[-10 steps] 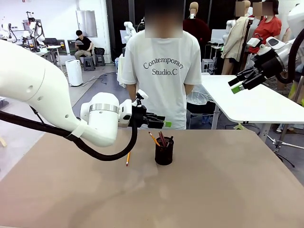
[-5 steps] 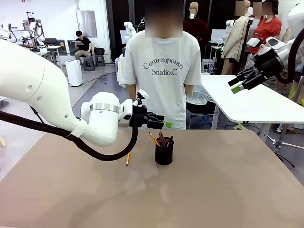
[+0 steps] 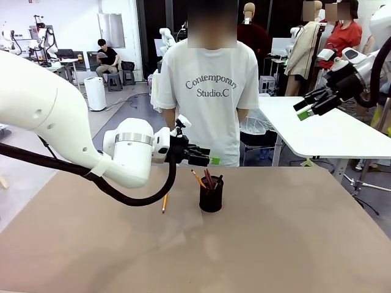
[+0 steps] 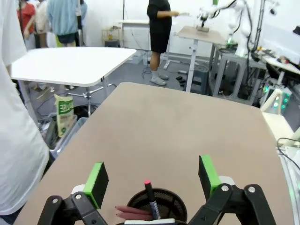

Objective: Place the pens into the pen holder.
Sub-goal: Pick up a writing instrument from the table and place it into the Pen holder.

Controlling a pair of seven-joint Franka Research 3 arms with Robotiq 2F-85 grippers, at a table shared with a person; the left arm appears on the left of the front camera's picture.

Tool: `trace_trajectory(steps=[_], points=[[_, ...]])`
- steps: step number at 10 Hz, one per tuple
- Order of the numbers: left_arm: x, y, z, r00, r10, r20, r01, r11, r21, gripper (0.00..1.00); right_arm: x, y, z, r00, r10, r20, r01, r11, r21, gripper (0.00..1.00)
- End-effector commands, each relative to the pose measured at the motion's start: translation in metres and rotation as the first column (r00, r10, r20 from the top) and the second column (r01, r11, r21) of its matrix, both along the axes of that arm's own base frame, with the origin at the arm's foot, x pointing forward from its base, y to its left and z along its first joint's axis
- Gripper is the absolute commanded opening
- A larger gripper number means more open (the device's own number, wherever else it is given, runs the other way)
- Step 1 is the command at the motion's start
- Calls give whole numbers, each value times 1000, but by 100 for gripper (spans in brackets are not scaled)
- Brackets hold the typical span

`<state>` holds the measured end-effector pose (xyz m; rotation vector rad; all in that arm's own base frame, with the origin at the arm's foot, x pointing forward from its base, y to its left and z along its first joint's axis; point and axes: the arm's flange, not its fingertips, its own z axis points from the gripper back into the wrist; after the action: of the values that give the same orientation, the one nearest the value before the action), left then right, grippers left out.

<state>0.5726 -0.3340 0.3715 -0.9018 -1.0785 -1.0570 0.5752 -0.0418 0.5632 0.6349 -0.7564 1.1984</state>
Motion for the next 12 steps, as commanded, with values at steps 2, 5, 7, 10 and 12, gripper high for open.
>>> trace_trajectory(steps=[2,5,7,10,12], points=[[-16,37,52,997,53,-52,-40,971,237,100,-1,2,3,1000,-15,-4,15,1000,3,100],[-44,67,87,977,202,-64,-153,882,446,100,-1,2,3,1000,-15,-4,15,1000,3,100],[-62,90,109,947,315,-61,-238,819,523,100,-1,2,3,1000,-15,-4,15,1000,3,100],[-76,101,110,878,472,-77,-268,620,738,100,-1,2,3,1000,-15,-4,15,1000,3,100],[-70,97,91,858,503,-104,-194,505,841,100,-1,2,3,1000,-15,-4,15,1000,3,100]])
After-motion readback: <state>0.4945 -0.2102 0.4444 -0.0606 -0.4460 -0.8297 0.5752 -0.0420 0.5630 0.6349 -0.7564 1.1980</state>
